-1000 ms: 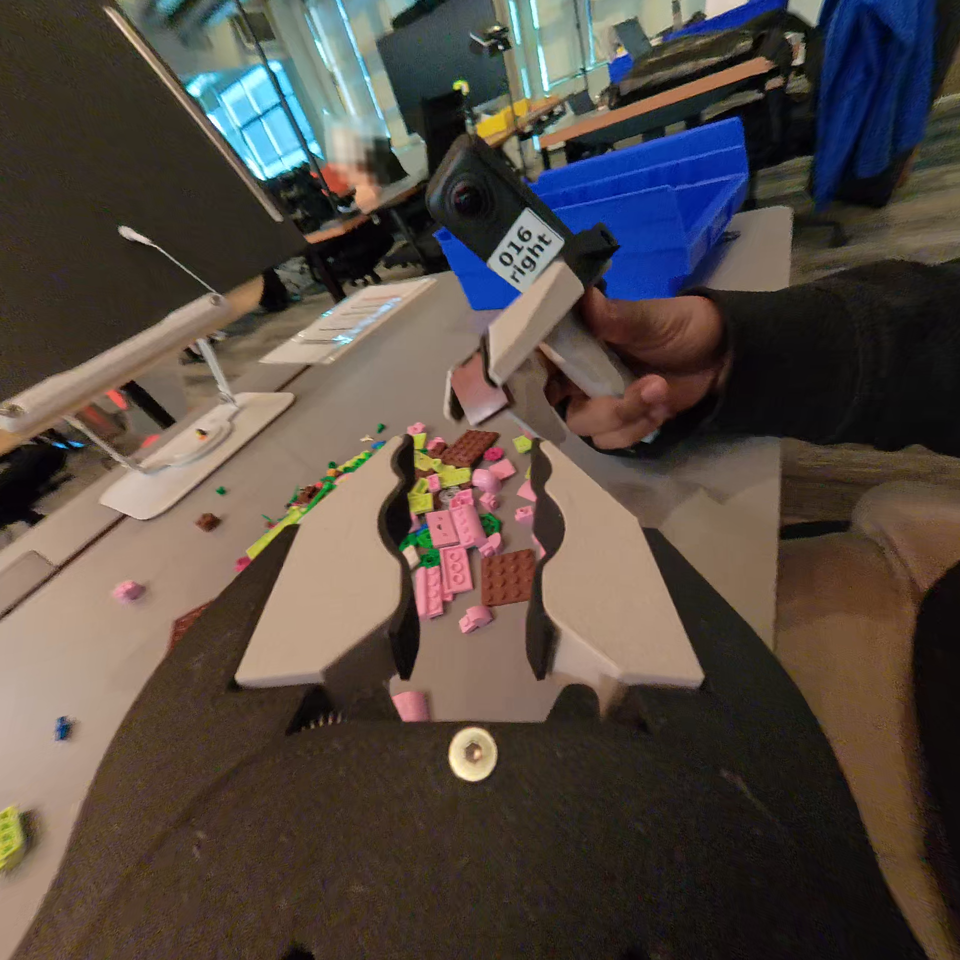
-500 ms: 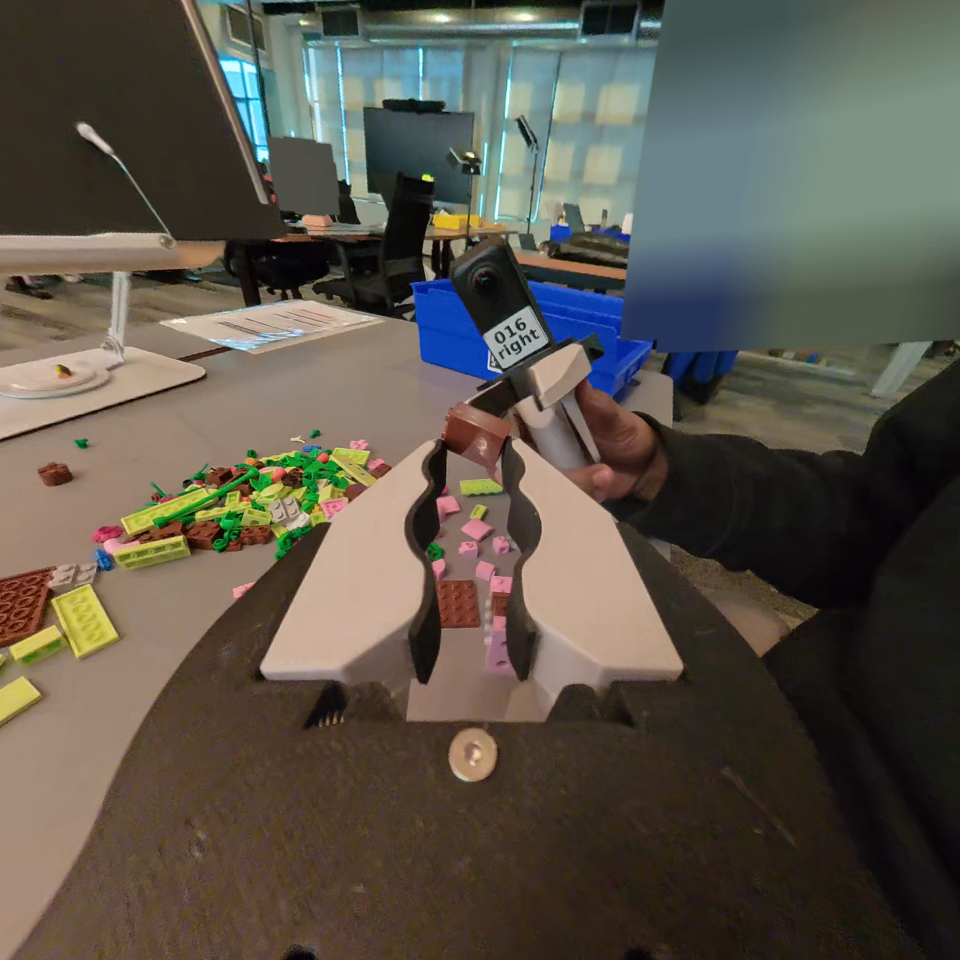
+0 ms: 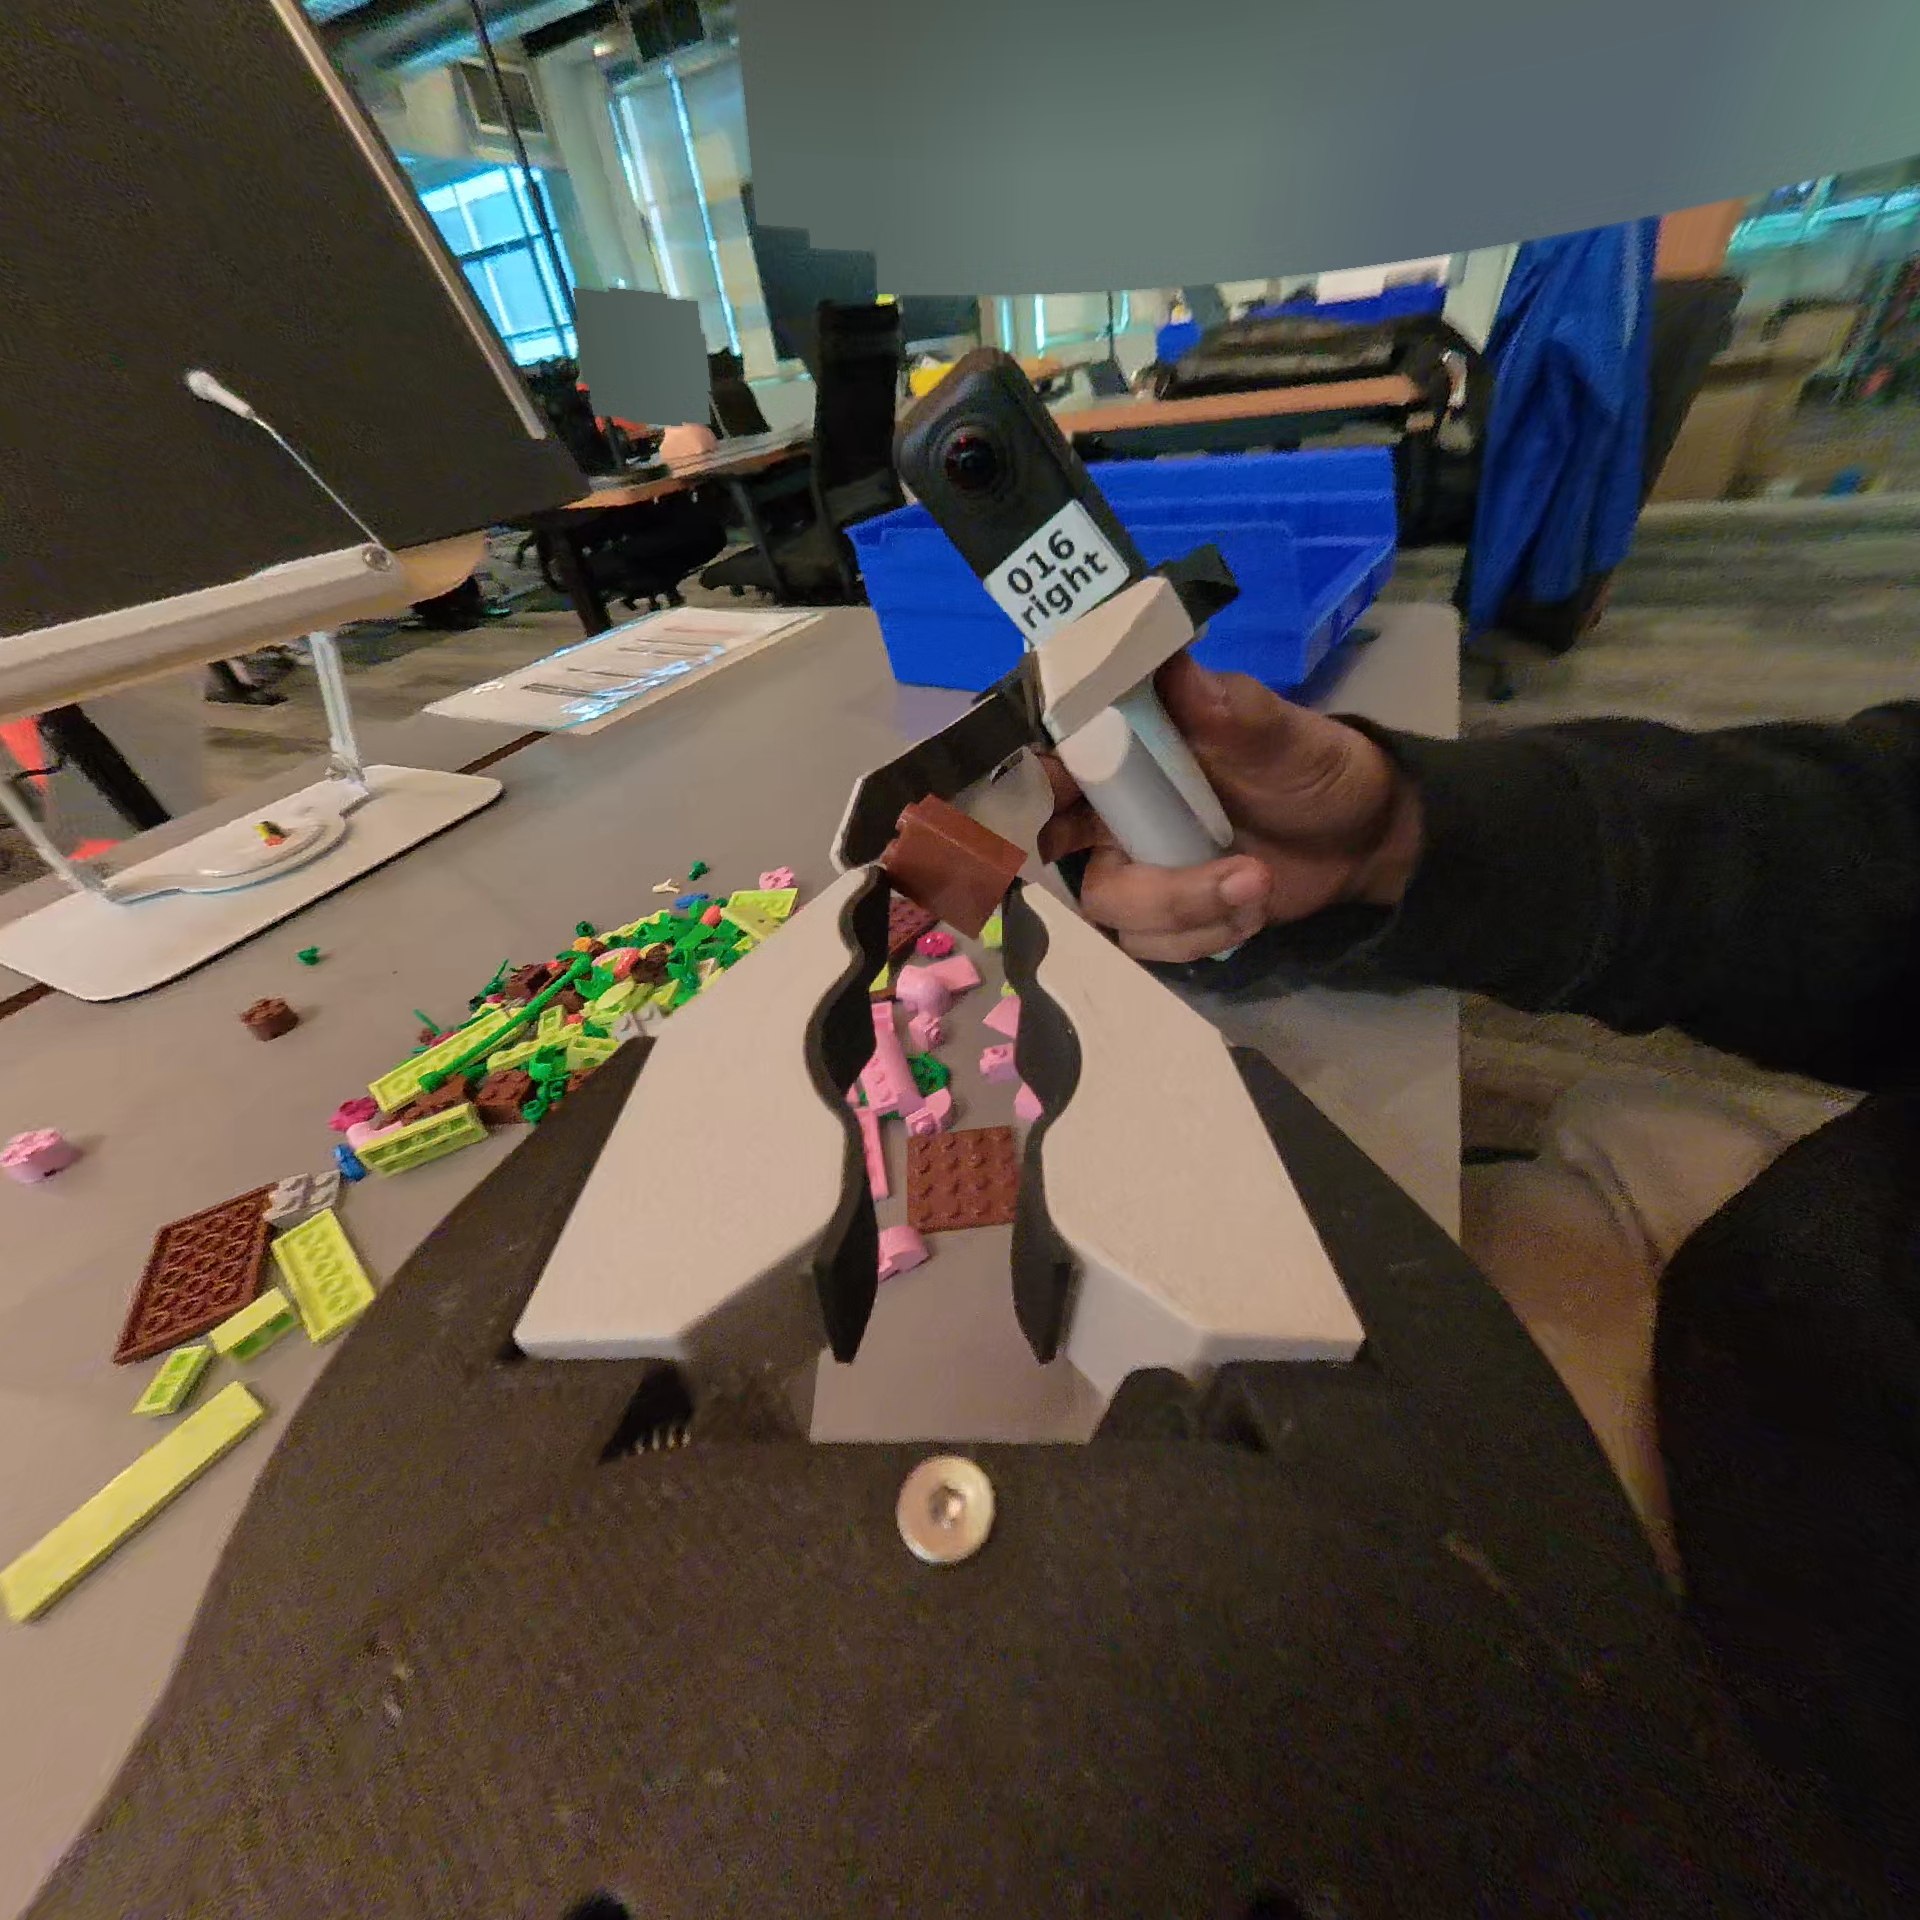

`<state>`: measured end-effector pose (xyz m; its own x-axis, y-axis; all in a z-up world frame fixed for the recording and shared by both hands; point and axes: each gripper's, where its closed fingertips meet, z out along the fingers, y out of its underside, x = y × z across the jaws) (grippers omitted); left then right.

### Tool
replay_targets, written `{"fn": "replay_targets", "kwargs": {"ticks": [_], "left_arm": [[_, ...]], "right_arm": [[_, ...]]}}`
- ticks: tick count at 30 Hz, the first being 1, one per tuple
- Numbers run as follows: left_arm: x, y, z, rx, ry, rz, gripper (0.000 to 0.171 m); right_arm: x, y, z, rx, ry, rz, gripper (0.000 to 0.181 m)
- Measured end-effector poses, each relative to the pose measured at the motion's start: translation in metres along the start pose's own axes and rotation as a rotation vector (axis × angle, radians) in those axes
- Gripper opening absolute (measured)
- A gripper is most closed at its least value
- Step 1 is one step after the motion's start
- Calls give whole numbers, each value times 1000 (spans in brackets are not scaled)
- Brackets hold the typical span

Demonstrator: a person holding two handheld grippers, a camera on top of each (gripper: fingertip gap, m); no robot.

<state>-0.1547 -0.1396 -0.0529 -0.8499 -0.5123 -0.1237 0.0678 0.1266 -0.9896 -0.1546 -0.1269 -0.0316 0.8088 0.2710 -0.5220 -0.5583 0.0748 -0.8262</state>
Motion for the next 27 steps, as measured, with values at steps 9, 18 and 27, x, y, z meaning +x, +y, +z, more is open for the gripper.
{"fn": "replay_targets", "kwargs": {"ticks": [9, 18, 27], "left_arm": [[0, 11, 6, -96, -95, 180, 18], [5, 3, 6, -53, -91, 176, 18], [-1, -13, -5, 39, -85, 113, 16]], "right_arm": [[7, 29, 9, -157, -4, 101, 36], [-5, 18, 6, -92, -122, 222, 13], [-18, 1, -1, -1, -229, 272, 12]]}}
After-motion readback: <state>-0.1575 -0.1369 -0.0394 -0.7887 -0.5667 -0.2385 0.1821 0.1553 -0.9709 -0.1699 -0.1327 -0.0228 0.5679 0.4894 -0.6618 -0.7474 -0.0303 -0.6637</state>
